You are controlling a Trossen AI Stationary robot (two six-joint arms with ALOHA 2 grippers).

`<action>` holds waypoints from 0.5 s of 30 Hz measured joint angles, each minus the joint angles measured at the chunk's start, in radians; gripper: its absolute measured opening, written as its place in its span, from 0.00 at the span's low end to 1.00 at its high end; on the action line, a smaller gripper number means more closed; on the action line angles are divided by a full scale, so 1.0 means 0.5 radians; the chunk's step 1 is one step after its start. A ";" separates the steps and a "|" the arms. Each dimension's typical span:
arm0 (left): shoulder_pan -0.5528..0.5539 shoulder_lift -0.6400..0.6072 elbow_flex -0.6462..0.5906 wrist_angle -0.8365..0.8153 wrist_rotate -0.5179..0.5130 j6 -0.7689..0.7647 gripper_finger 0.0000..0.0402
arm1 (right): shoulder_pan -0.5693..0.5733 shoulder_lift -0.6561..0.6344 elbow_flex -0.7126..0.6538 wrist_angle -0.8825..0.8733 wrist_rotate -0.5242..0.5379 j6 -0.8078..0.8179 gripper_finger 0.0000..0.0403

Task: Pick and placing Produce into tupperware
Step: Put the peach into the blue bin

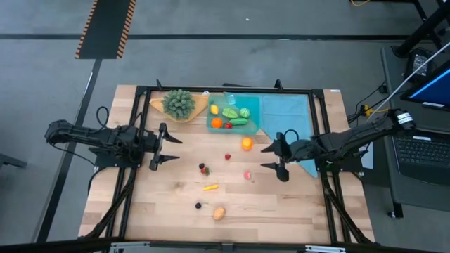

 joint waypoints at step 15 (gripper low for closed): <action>-0.057 0.000 -0.001 -0.002 -0.002 -0.009 0.68 | 0.151 0.884 0.774 -0.762 -0.006 0.247 0.68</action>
